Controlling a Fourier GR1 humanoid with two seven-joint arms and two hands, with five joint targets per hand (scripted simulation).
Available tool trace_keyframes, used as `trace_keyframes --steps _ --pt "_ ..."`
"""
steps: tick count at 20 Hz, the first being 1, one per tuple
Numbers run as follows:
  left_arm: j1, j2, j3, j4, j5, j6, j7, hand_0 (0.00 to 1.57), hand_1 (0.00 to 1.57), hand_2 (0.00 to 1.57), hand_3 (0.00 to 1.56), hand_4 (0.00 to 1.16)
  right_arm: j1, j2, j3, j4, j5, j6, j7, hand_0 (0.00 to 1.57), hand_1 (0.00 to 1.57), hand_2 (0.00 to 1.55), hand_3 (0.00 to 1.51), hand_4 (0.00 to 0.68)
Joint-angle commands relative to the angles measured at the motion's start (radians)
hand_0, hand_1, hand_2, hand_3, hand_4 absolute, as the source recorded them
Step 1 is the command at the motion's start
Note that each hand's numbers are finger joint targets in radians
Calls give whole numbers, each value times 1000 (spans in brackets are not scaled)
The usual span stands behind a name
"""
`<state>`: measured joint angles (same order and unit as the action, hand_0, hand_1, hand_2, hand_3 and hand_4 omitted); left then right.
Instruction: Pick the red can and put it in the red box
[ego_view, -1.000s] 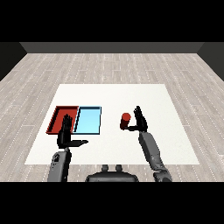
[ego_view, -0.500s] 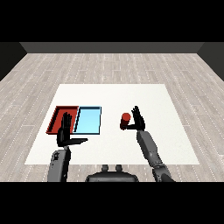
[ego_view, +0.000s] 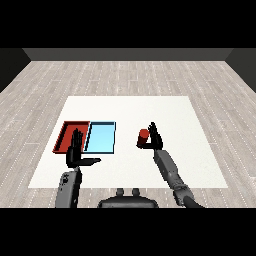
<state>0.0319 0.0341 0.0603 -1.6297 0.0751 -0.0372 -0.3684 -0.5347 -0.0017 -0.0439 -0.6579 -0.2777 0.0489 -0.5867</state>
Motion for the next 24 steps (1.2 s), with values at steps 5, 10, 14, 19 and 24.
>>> trace_keyframes --steps 5,10,14,19,24 --pt "-61 9 25 96 4 -2 -26 0 0 0 0 0 -55 1 23 14 -24 -20 33 0 0 0 0 0" --pt "-17 13 15 4 17 -9 17 0 0 0 0 0 -9 1 51 6 -29 -21 3 0 0 0 0 0" --pt "13 16 23 -33 19 -10 -1 0 0 0 0 0 -9 -3 -12 71 -3 10 -32 0 0 0 0 0" --pt "-27 26 46 42 31 -22 -20 0 0 0 0 0 -131 1 29 170 -39 -31 -27 0 0 0 0 0" --pt "62 21 21 -64 19 -19 1 0 0 0 0 0 -132 -31 -4 226 -22 11 -70 0 0 0 0 0"
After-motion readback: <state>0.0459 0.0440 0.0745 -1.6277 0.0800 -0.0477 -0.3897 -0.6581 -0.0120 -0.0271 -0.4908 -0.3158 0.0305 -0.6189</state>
